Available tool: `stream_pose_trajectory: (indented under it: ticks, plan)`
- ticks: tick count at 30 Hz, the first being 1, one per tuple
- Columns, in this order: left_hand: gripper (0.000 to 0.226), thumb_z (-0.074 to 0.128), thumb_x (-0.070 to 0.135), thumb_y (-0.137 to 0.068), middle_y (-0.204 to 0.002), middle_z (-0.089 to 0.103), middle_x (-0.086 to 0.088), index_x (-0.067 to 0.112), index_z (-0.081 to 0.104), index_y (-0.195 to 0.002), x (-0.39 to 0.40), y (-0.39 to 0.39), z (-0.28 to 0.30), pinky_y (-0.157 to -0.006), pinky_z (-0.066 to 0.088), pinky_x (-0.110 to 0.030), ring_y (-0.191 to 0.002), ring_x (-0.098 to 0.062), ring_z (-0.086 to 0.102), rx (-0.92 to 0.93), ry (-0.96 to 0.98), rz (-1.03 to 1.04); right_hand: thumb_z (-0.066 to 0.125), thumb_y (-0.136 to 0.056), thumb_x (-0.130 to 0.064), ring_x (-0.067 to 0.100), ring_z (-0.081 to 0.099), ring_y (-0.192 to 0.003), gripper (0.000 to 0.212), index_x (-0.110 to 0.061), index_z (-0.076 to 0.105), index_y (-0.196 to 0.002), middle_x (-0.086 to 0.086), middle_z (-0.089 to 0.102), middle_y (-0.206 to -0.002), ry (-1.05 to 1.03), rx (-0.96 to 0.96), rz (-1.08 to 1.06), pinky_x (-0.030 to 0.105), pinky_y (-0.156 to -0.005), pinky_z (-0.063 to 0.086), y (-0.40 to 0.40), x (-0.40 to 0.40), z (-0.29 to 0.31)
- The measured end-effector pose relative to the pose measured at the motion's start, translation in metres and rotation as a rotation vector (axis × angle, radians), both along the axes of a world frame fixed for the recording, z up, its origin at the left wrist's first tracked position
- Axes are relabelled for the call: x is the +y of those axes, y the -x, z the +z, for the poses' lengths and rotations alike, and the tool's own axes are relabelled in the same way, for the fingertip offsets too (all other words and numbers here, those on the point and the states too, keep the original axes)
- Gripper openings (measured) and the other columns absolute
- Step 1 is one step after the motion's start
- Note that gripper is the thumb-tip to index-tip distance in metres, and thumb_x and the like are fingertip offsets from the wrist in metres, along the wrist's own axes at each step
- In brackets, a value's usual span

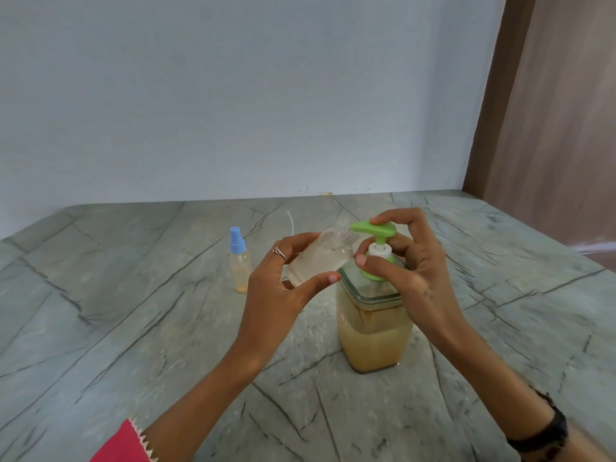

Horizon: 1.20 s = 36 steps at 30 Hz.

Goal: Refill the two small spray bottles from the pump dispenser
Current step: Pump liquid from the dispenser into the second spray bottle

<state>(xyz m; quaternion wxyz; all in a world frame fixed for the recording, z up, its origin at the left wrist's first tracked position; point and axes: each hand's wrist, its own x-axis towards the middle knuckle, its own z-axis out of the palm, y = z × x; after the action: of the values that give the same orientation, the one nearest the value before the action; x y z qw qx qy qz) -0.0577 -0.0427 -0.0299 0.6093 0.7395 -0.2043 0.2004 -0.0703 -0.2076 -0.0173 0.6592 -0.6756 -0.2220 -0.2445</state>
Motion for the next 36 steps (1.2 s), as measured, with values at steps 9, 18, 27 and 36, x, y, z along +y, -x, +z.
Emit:
stream_pose_trajectory:
  ticks: [9,18,27,36]
  plan:
    - [0.044,0.072,0.036,-0.061,-0.104,0.061,0.017,0.039,0.055,-0.102,0.0000,0.0004,-0.0003,-0.069,0.048,-0.008,-0.100,0.006,0.055,-0.008,0.010,-0.004,0.071,-0.070,-0.005,0.013,0.066,-0.070,0.026,-0.026,0.057,-0.075,0.001,0.070,-0.075,-0.030,0.026,0.010,0.020,-0.059,0.050,-0.0036,-0.0008,0.0038]
    - [0.043,0.071,0.035,-0.061,-0.103,0.060,0.015,0.040,0.054,-0.101,0.0003,0.0014,0.0007,-0.067,0.047,-0.006,-0.095,0.010,0.055,0.002,0.000,-0.006,0.069,-0.073,-0.007,0.013,0.066,-0.072,0.027,-0.025,0.058,-0.089,0.001,0.070,-0.076,-0.022,0.005,-0.009,0.021,-0.061,0.051,-0.0007,0.0017,0.0014]
    - [0.043,0.071,0.034,-0.061,-0.102,0.060,0.018,0.039,0.054,-0.101,-0.0008,0.0024,0.0020,-0.066,0.047,-0.006,-0.095,0.011,0.055,-0.001,0.013,-0.013,0.070,-0.070,-0.006,0.015,0.068,-0.070,0.029,-0.025,0.058,-0.087,0.004,0.071,-0.074,-0.053,0.000,-0.013,0.021,-0.059,0.052,-0.0019,0.0024,0.0028]
    - [0.044,0.071,0.036,-0.060,-0.104,0.061,0.014,0.038,0.057,-0.102,0.0010,-0.0002,-0.0009,-0.069,0.048,-0.008,-0.100,0.004,0.056,0.008,0.020,-0.007,0.069,-0.066,-0.007,0.014,0.064,-0.063,0.026,-0.028,0.053,-0.066,0.004,0.069,-0.070,-0.003,0.005,-0.047,0.022,-0.055,0.051,-0.0044,0.0016,0.0082]
